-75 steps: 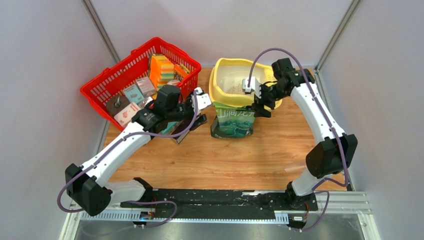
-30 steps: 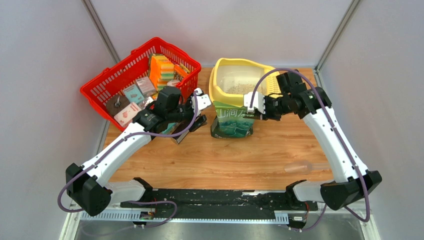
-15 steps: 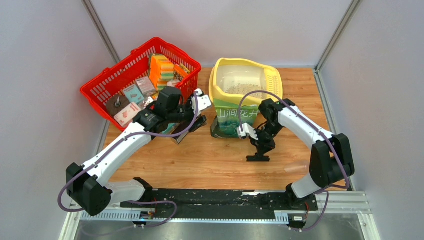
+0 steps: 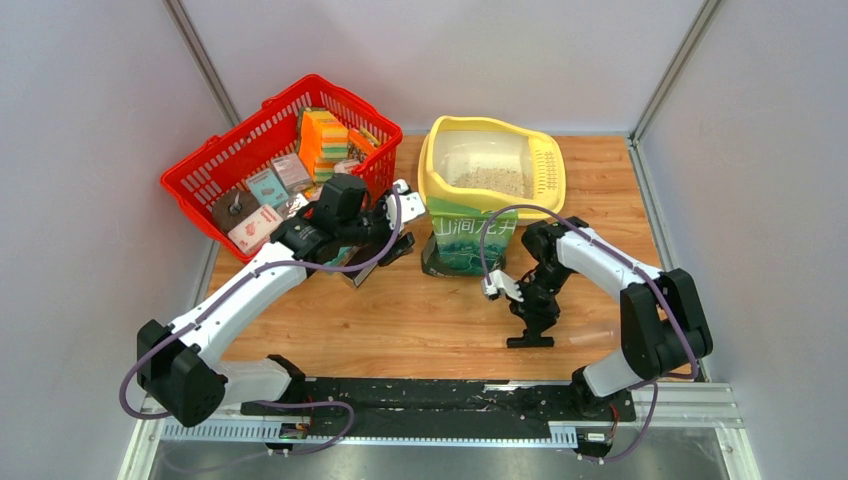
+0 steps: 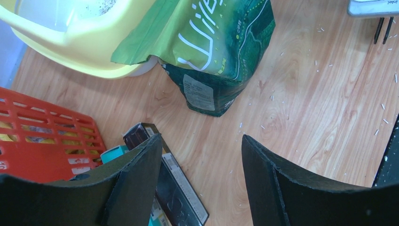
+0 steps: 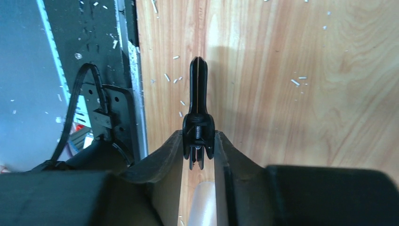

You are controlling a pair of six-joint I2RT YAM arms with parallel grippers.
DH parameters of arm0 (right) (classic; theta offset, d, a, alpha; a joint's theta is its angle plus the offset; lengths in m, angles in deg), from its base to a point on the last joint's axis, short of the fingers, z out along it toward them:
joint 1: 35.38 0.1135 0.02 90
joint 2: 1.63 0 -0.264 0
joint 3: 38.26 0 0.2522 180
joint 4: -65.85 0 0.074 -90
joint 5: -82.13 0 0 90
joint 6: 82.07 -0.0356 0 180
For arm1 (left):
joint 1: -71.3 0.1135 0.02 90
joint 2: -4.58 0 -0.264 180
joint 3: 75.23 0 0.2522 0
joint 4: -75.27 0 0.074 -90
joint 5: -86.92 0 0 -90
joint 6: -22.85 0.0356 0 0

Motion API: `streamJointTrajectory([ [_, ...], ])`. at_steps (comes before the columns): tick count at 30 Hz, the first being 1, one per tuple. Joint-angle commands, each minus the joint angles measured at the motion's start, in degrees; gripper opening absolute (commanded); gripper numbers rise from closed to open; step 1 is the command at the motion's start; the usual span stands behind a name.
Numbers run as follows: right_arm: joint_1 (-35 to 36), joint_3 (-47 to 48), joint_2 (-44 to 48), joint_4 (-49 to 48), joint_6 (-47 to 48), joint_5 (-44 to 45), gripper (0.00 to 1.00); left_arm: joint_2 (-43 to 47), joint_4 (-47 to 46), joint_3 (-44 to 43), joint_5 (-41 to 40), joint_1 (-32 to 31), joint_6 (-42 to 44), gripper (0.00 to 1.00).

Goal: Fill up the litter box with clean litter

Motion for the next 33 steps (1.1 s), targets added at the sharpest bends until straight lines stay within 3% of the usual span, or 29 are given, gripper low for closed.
streamJointTrajectory([
  [1,-0.6,0.5,1.9,-3.6,-2.3,1.0,0.33,-0.8,-0.7,-1.1,1.4,0.1,-0.3,0.71],
  [10,-5.7,7.3,4.3,-1.5,-4.1,2.2,0.47,-2.8,-0.8,-3.4,2.1,0.1,-2.1,0.71],
  [18,-19.1,10.4,9.2,-0.2,-4.5,3.4,0.63,-2.8,-1.5,-4.4,1.9,0.1,-3.5,0.71],
  [22,-24.2,14.0,9.5,-3.8,-17.4,-1.5,0.77,-4.6,-2.4,-6.7,0.1,0.1,-7.9,0.73],
  [25,-24.2,19.2,7.7,-5.5,-26.2,-9.2,1.00,-7.1,-2.3,-10.2,1.9,0.8,-13.1,0.76],
  [29,-24.1,26.2,3.8,-14.6,-51.3,-19.9,1.00,-13.8,0.8,-16.9,6.6,4.0,-24.8,0.78],
  [30,-24.0,26.1,3.2,-19.6,-54.9,-23.6,1.00,-16.4,1.1,-17.9,8.4,6.2,-27.5,0.78],
  [33,-23.3,28.1,-0.9,-21.7,-61.0,-27.3,1.00,-19.8,-4.1,-18.4,14.1,8.9,-37.6,0.79],
])
